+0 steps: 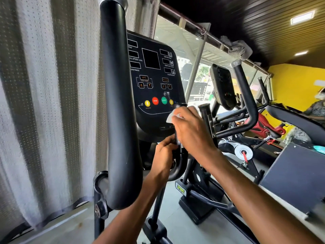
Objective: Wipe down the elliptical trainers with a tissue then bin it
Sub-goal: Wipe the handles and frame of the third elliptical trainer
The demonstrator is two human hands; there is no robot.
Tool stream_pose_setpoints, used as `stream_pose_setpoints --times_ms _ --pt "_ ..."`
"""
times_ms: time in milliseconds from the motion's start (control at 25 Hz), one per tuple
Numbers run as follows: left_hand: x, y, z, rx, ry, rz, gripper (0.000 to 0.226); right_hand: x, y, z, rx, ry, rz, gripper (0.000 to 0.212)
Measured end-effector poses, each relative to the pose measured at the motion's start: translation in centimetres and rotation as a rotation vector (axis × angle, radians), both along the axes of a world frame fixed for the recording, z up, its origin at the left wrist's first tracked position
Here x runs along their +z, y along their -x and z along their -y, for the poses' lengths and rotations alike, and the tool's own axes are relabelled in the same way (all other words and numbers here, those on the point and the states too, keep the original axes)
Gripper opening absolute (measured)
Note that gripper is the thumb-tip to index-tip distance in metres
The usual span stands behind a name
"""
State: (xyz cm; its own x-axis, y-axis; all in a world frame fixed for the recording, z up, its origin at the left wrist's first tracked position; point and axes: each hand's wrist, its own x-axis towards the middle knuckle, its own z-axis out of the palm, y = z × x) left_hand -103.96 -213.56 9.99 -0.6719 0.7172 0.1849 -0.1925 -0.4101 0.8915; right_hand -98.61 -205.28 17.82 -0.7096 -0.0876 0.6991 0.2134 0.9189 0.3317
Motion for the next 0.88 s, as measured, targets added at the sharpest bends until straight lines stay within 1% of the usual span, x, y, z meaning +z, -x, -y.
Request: stream_pose_setpoints --times_ms 80,120,200,240,320,360,440,520,560,600,640,680,720,760,800,840,880 --pt "-0.6 0.2 0.4 -0.019 0.016 -0.009 0.048 0.0 0.7 0.6 -0.049 -0.074 0.06 0.011" --pt "-0.9 0.2 0.6 -0.028 0.013 -0.005 0.051 0.2 0.7 0.7 -0.057 -0.094 0.058 0.01" --pt "-1.3 -0.1 1.1 -0.042 0.014 0.027 0.053 0.1 0.3 0.5 -0.049 -0.066 -0.038 0.012" --pt "-1.3 -0.2 1.3 -0.045 0.024 0.037 0.053 -0.2 -0.1 0.5 -0.028 0.008 -0.125 0.012" --pt "-1.3 -0.5 1.5 -0.062 0.024 0.055 0.05 -1.8 -1.4 0.7 0.041 0.226 -0.345 0.011" --pt "-1.1 -0.6 1.6 -0.064 0.008 0.054 0.049 -3.2 -1.8 1.3 0.05 0.327 -0.457 0.013" --pt "-0.9 -1.0 1.6 -0.045 -0.012 0.018 0.045 -5.3 -2.1 2.1 0.033 0.521 -0.614 0.015" --pt "-0.7 -1.7 1.7 -0.02 -0.014 -0.016 0.043 -4.8 -1.2 1.1 0.017 0.85 -0.674 0.023" --pt "-0.8 -1.9 1.7 0.0 -0.001 -0.033 0.044 -4.3 -0.6 0.1 0.005 1.041 -0.665 0.029" --pt "-0.9 -2.0 1.6 0.029 0.013 -0.049 0.043 -4.1 -0.2 -0.6 0.034 1.187 -0.64 0.033" --pt "-1.0 -2.0 1.3 0.072 0.033 -0.072 0.039 -4.3 -0.2 -0.9 0.11 1.221 -0.633 0.033" --pt "-1.2 -1.9 1.2 0.112 0.039 -0.096 0.031 -4.7 -0.3 -0.6 0.196 1.142 -0.645 0.025" --pt "-1.3 -1.6 0.9 0.148 0.042 -0.127 0.025 -5.6 -0.4 -0.1 0.25 1.004 -0.672 0.017" --pt "-1.4 -1.8 0.7 0.177 0.041 -0.154 0.022 -6.9 -0.7 -0.1 0.287 0.881 -0.696 0.016" --pt "-1.3 -2.1 0.6 0.221 0.056 -0.182 0.022 -7.7 -0.7 -0.4 0.307 0.833 -0.709 0.016" --pt "-1.3 -2.5 0.4 0.25 0.072 -0.209 0.023 -7.5 -0.5 -0.7 0.297 0.903 -0.708 0.02" --pt "-1.2 -3.0 0.3 0.276 0.098 -0.233 0.022 -7.0 0.1 -1.5 0.276 1.077 -0.685 0.033"
